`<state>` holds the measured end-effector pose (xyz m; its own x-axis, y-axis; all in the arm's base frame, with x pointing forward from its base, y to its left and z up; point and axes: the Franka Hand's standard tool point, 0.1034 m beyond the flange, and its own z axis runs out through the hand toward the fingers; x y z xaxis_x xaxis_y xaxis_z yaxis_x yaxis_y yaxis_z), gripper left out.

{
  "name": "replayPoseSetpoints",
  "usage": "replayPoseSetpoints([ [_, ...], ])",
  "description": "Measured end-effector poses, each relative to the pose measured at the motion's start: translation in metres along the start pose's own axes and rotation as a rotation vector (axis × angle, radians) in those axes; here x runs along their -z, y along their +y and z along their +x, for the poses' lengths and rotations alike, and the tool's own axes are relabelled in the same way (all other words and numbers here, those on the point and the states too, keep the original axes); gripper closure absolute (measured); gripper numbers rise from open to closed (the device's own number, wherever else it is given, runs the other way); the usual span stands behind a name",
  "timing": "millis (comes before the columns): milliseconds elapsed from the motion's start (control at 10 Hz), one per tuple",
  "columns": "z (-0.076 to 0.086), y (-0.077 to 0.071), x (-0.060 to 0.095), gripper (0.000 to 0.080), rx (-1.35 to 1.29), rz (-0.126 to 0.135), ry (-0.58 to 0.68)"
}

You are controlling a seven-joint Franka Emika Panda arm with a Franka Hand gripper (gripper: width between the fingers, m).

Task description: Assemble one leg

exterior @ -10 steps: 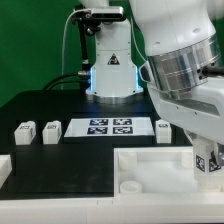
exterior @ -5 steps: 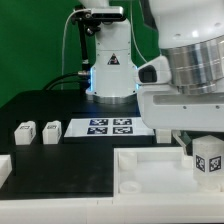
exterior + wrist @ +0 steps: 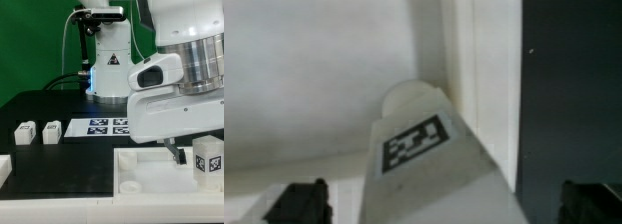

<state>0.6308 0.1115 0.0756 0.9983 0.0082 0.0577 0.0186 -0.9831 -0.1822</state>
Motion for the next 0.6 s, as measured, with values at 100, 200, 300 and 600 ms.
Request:
replayPoseSetpoints([
  [100, 0.0008, -0.0014, 0.0003, 0.0151, 0.133, -0.013, 0.004],
  [200, 0.0006, -0.0022, -0.0002, 0.0151, 0.103, -0.009, 0.004],
  [300, 0.0005, -0.0017, -0.0004, 0.0151, 0.103, -0.009, 0.004],
  [600, 0.0001, -0.0012, -0.0008, 0.0497, -0.143, -0.006, 0.005],
])
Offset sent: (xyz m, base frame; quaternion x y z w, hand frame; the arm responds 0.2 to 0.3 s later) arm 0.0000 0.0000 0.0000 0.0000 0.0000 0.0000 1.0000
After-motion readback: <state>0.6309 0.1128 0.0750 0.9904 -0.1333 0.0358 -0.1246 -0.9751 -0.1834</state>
